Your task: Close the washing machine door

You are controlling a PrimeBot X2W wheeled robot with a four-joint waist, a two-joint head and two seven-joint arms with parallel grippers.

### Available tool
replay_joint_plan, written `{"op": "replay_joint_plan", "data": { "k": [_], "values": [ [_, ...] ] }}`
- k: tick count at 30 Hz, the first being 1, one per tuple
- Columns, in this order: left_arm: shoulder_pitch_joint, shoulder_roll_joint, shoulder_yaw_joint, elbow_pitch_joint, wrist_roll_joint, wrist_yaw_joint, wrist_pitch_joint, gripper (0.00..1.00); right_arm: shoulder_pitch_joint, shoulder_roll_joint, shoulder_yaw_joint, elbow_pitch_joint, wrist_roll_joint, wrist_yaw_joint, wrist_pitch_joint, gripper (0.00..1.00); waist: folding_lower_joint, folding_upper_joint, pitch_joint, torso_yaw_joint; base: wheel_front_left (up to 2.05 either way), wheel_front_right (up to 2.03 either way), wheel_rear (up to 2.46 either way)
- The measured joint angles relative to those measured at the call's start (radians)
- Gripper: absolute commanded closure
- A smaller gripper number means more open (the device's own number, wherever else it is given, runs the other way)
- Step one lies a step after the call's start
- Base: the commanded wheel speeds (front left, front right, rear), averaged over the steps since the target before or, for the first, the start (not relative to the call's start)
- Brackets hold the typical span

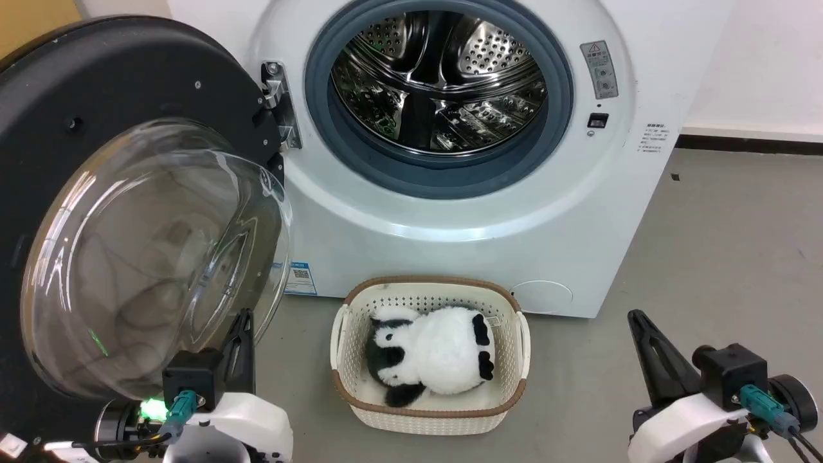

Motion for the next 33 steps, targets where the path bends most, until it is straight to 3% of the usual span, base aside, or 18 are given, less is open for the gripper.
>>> {"op": "replay_joint_plan", "data": {
  "k": [17,18,28,29,30,33],
  "values": [
    [0.000,0.000,0.000,0.001,0.000,0.001,0.000,1.00,0.000,0.000,0.000,0.000,0.001,0.000,0.000,1.00,0.0000,0.0000,0.000,0.000,0.00,0.00,0.00],
    [0.000,0.000,-0.001,0.001,0.000,0.001,0.000,0.00,0.000,0.000,0.000,0.000,0.001,0.000,0.000,0.00,0.0000,0.0000,0.000,0.000,0.00,0.00,0.00],
    [0.000,0.000,-0.012,0.001,0.000,0.020,-0.011,0.00,0.000,0.000,-0.018,0.000,0.012,0.000,-0.011,0.00,0.0000,0.0000,0.003,0.000,0.00,0.00,0.00],
    [0.000,0.000,-0.014,0.002,0.000,0.022,-0.012,0.59,0.000,0.000,-0.020,0.000,0.013,0.000,-0.012,0.00,0.0000,0.0000,0.003,0.000,0.00,0.00,0.00],
    [0.000,0.000,-0.015,0.002,0.000,0.025,-0.016,1.00,0.000,0.000,-0.022,0.001,0.017,0.000,-0.016,0.00,0.0000,0.0000,0.004,0.000,0.00,0.00,0.00],
    [-0.001,0.000,-0.019,0.003,-0.002,0.028,-0.020,1.00,0.000,0.000,-0.029,0.000,0.023,0.000,-0.021,0.00,0.0000,0.0000,0.005,0.002,0.00,0.00,0.00]
  ]
}}
